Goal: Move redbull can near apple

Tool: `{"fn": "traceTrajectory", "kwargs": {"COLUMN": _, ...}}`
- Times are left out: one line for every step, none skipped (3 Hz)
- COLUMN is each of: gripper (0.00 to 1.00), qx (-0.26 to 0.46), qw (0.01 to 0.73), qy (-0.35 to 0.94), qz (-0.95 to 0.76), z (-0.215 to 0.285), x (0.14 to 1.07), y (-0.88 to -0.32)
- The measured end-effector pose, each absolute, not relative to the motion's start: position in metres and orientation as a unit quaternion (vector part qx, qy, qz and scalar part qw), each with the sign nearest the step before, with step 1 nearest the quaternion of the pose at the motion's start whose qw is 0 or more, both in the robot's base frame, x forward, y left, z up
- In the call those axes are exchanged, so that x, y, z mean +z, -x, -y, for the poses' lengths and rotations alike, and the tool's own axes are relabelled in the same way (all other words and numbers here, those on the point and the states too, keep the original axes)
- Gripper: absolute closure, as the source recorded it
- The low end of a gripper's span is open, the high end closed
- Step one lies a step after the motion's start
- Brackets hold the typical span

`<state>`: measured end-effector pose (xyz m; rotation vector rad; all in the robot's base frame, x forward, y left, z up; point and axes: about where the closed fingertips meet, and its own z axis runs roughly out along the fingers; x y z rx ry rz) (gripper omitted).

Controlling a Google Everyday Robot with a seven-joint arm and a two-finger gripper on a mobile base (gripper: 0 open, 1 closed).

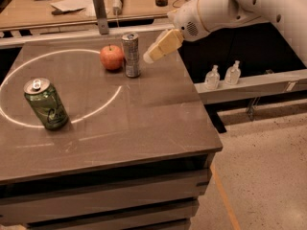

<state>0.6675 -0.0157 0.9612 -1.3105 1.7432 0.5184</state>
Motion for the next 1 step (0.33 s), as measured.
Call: {"fn": "traceTrajectory", "kwargs": {"gripper": 0.00, "qx": 0.208, "qw": 0.435, "qy": 0.526, "qz": -0.700, "z": 0.0156, "x": 0.9612, "y": -0.6675}}
